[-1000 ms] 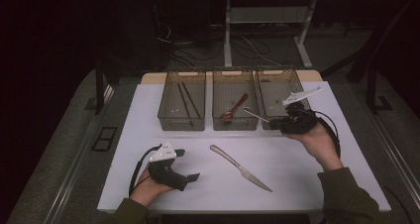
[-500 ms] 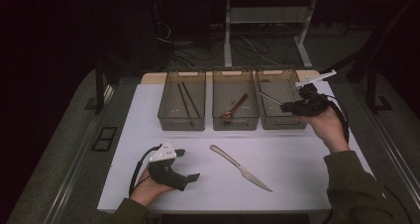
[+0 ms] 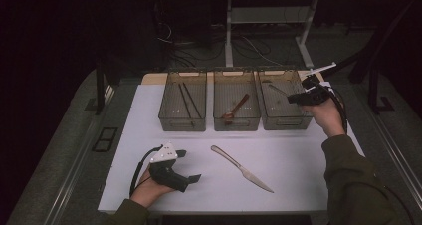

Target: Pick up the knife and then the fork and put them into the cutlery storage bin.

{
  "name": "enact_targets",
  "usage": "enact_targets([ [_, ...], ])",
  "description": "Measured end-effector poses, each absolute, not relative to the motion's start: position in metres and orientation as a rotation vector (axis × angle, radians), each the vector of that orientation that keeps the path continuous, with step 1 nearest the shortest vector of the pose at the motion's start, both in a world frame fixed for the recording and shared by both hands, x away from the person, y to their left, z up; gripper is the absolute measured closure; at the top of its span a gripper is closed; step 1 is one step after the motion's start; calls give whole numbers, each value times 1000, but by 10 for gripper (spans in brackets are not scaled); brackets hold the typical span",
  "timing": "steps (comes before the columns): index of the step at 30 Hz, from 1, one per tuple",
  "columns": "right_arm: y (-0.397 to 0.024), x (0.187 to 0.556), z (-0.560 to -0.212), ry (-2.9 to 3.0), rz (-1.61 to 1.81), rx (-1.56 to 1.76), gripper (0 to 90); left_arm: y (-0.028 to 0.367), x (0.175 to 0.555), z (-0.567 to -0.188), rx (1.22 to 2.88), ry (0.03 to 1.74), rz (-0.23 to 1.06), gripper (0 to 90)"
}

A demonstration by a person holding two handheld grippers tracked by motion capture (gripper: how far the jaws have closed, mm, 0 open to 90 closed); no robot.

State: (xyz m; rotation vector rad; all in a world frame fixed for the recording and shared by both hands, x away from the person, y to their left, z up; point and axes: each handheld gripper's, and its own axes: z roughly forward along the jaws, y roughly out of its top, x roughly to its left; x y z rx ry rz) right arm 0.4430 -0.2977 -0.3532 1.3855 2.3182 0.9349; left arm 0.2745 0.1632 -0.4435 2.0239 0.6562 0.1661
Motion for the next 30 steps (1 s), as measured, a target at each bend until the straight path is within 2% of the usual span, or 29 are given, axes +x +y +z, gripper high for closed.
enact_targets([
  [16, -298, 472, -382, 2321, 822, 1447, 812, 163, 274, -444, 2030, 652, 163, 0],
  [17, -298, 472, -383, 2322, 825, 1457, 761, 163, 274, -444, 2030, 652, 162, 0],
  [23, -301, 471, -382, 2310, 852, 1462, 599, 163, 274, -444, 2027, 653, 159, 0],
  [28, -302, 462, -374, 2287, 913, 1432, 492, 162, 274, -444, 2026, 653, 159, 0],
  [30, -302, 457, -369, 2279, 938, 1424, 478, 162, 274, -444, 2026, 653, 158, 0],
])
